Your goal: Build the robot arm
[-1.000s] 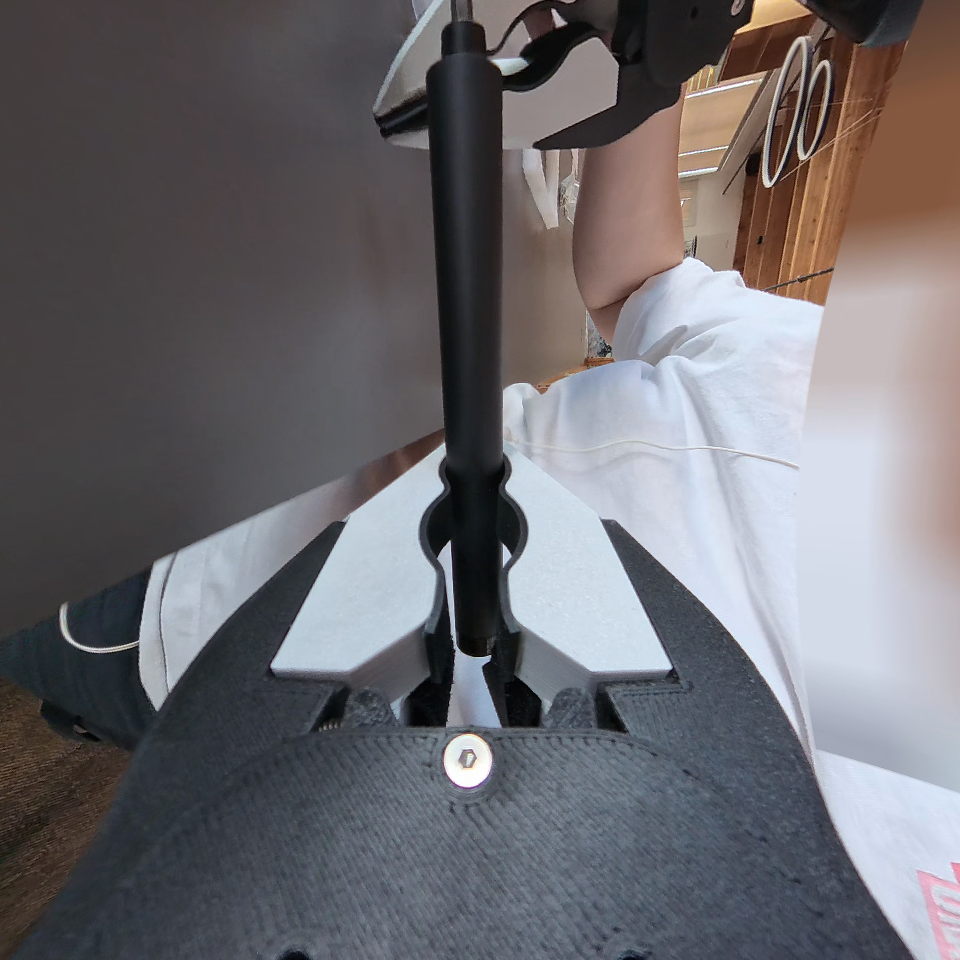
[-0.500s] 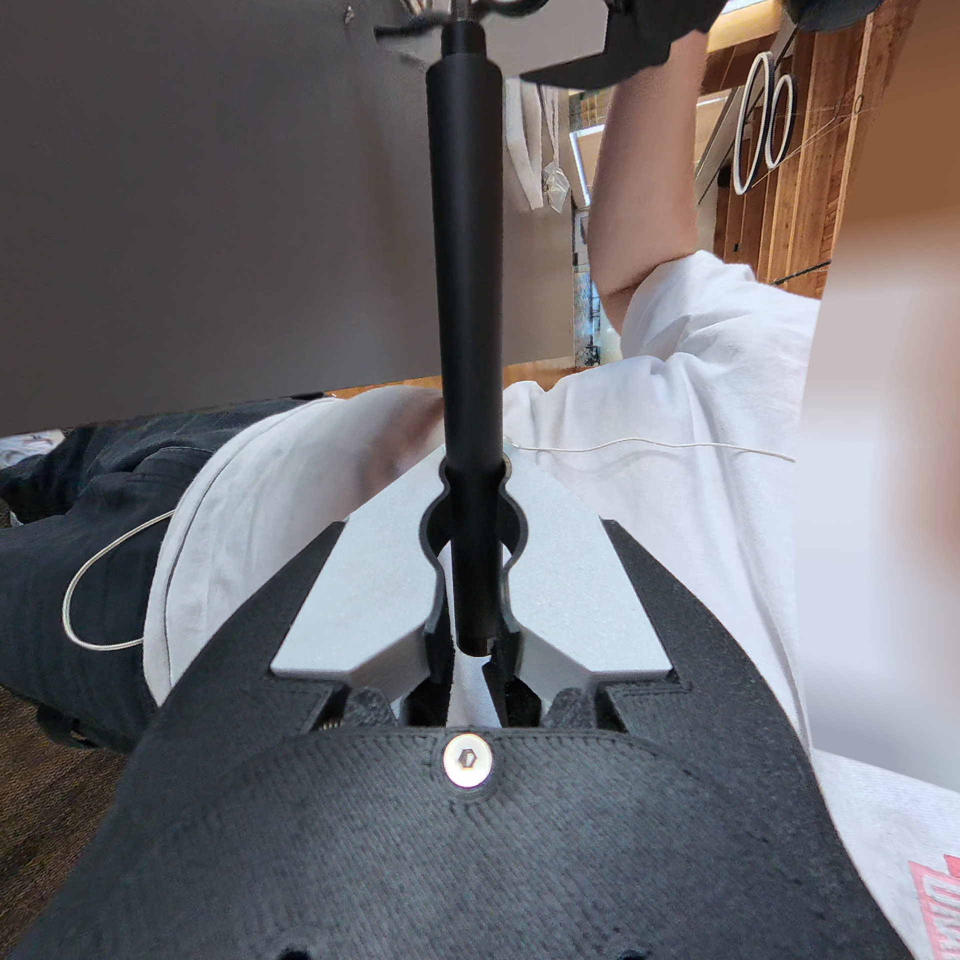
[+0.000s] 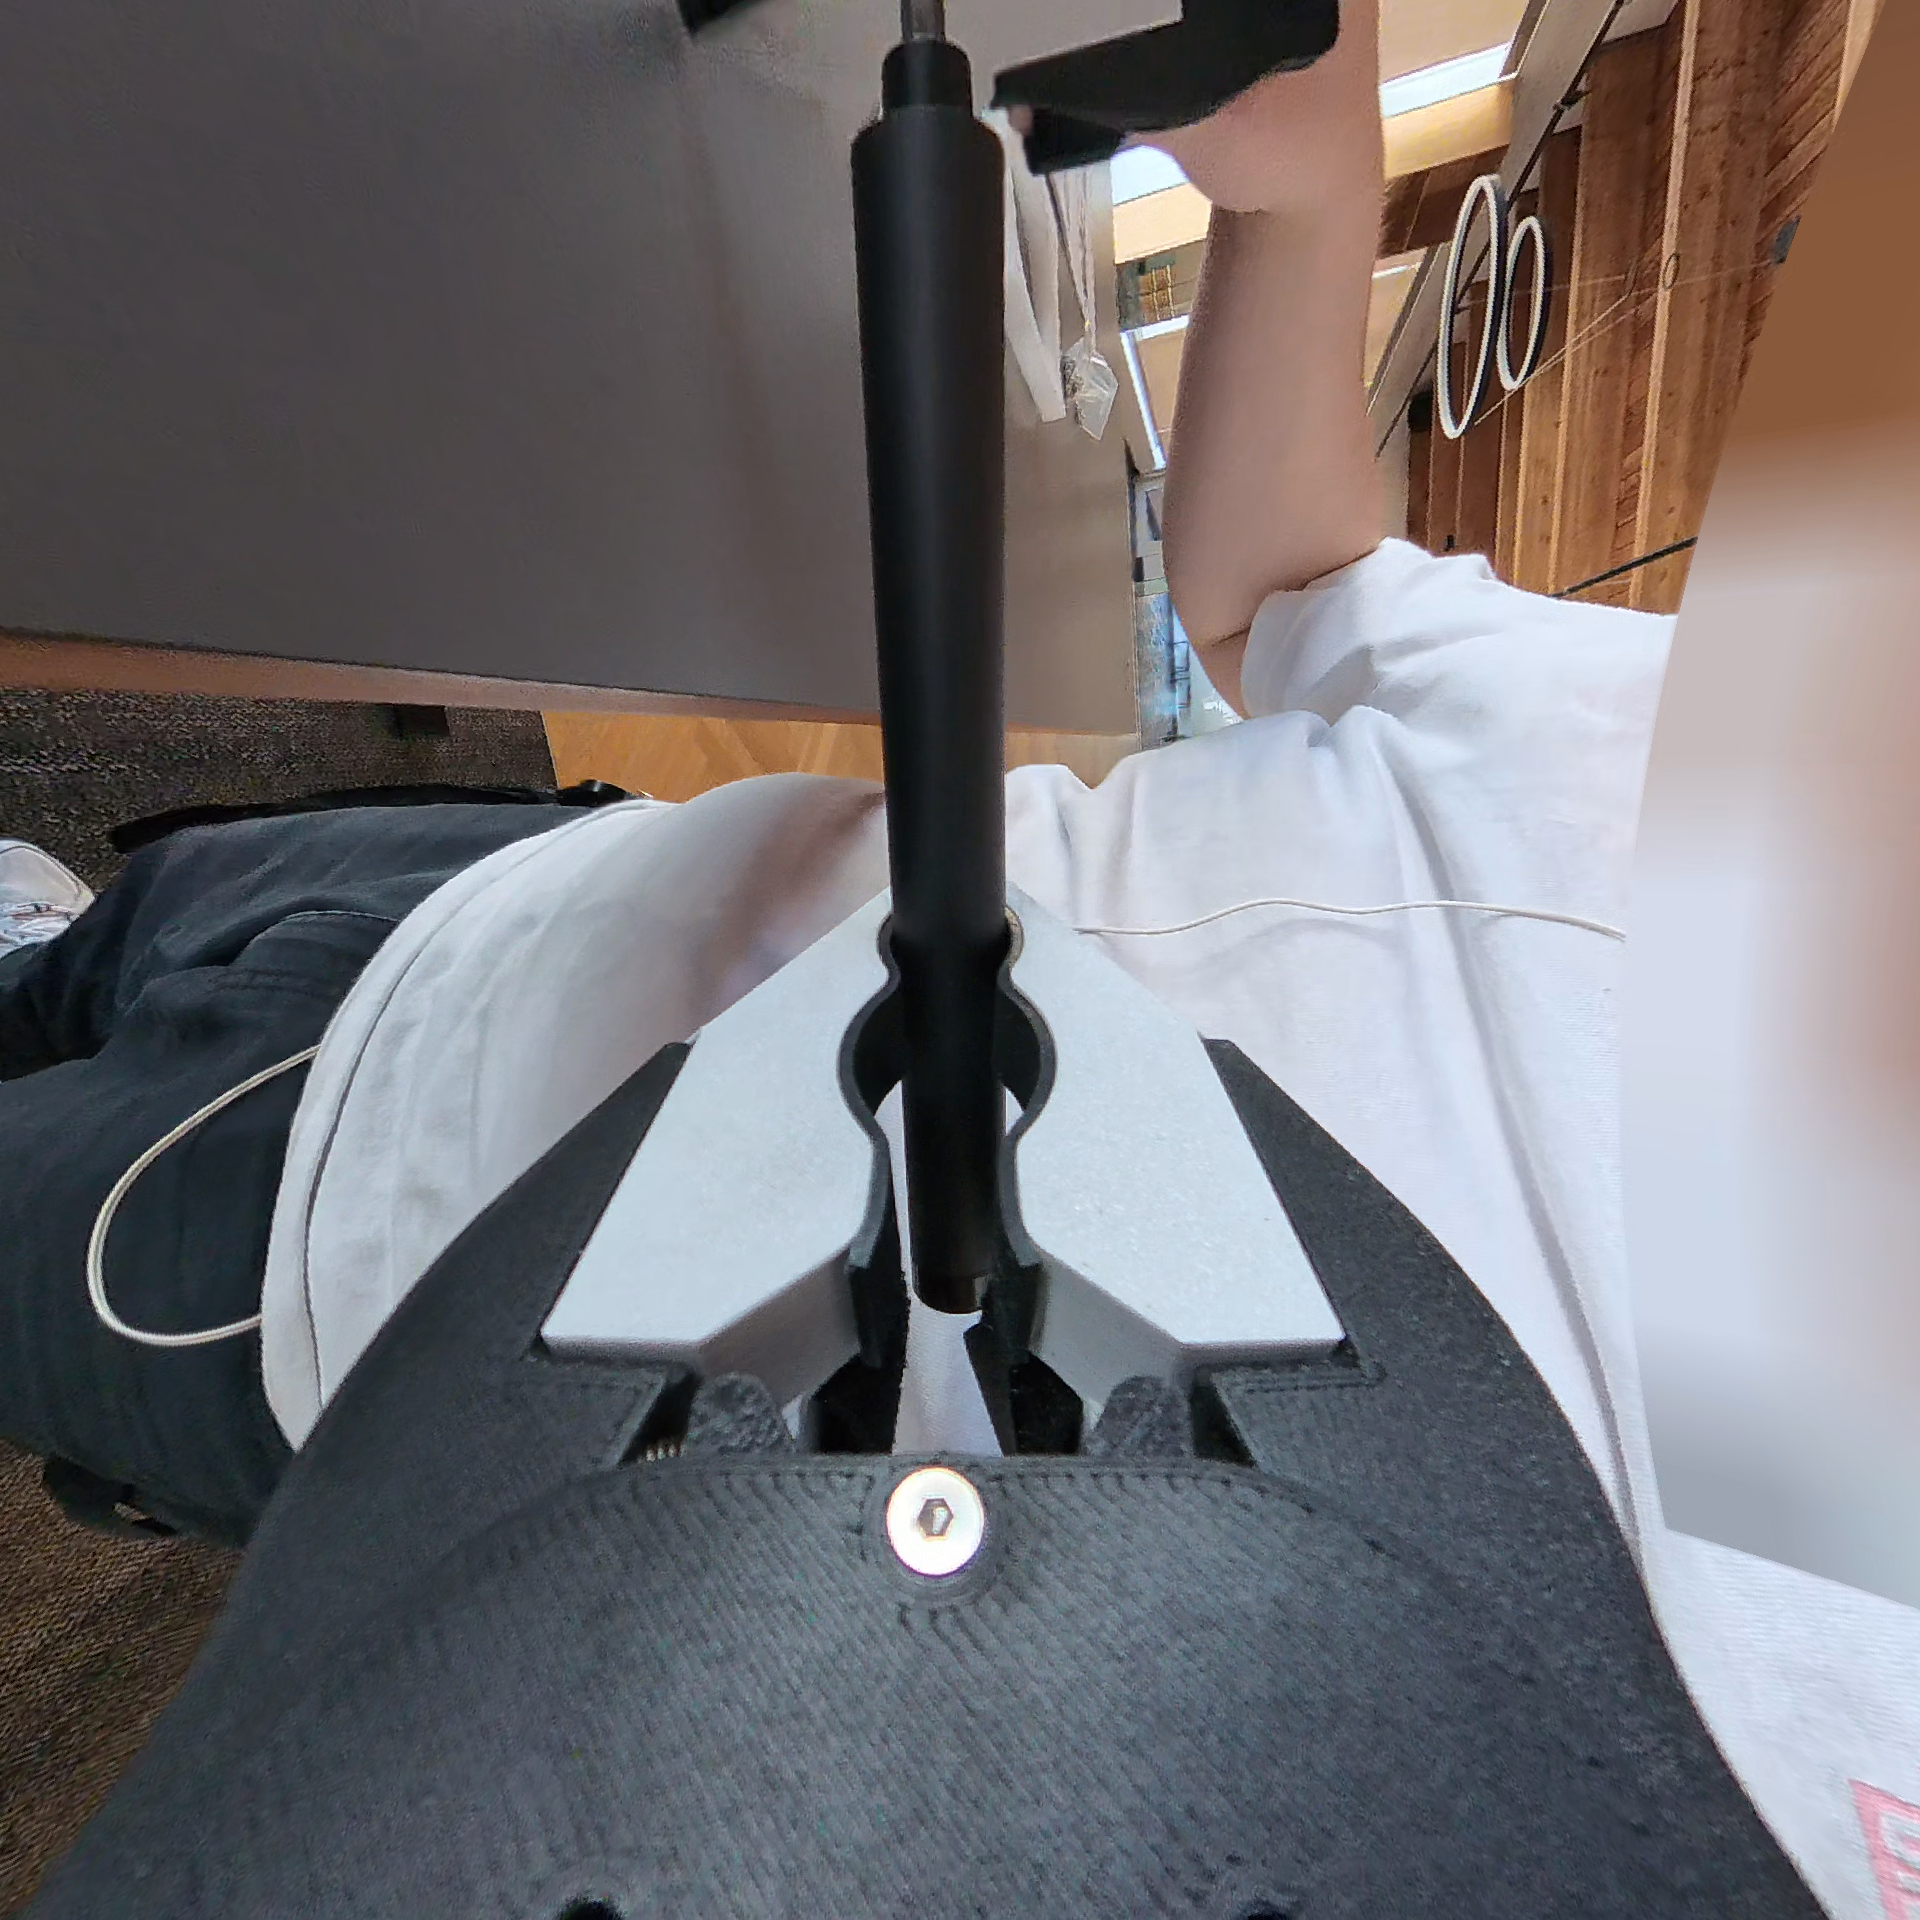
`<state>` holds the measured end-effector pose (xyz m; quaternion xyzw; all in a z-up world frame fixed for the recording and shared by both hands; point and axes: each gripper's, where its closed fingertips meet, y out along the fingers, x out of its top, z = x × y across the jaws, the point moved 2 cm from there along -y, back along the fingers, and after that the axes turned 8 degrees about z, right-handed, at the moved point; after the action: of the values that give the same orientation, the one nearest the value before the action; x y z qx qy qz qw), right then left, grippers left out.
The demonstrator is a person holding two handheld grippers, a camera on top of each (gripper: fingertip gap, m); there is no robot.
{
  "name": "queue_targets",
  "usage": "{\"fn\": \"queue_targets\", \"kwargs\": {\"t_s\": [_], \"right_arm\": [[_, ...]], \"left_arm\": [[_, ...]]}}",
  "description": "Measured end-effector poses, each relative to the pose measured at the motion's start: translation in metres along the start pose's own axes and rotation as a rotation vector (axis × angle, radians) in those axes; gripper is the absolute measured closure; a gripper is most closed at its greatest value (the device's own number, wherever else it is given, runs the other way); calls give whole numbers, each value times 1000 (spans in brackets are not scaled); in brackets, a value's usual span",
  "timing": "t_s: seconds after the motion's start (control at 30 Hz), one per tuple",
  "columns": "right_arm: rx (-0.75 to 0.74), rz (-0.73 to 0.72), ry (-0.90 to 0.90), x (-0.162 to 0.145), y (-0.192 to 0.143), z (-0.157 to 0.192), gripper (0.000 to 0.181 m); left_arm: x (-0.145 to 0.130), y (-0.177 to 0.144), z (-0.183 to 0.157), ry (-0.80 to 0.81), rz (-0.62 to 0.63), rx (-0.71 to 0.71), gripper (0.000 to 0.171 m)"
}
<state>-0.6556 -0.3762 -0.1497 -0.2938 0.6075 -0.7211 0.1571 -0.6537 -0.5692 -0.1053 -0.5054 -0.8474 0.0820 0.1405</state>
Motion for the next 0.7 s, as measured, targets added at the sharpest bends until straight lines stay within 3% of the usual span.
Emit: {"fn": "queue_targets", "kwargs": {"t_s": [0.27,0.53,0.7], "right_arm": [[-88,-23,33,7,1,-12,181],[-166,9,-53,22,4,-15,181],[-134,13,-26,23,2,-13,179]], "left_arm": [[-5,-4,0,19,23,25,164],[-14,-7,-1,28,29,20,163],[-19,-9,-1,34,25,13,163]]}}
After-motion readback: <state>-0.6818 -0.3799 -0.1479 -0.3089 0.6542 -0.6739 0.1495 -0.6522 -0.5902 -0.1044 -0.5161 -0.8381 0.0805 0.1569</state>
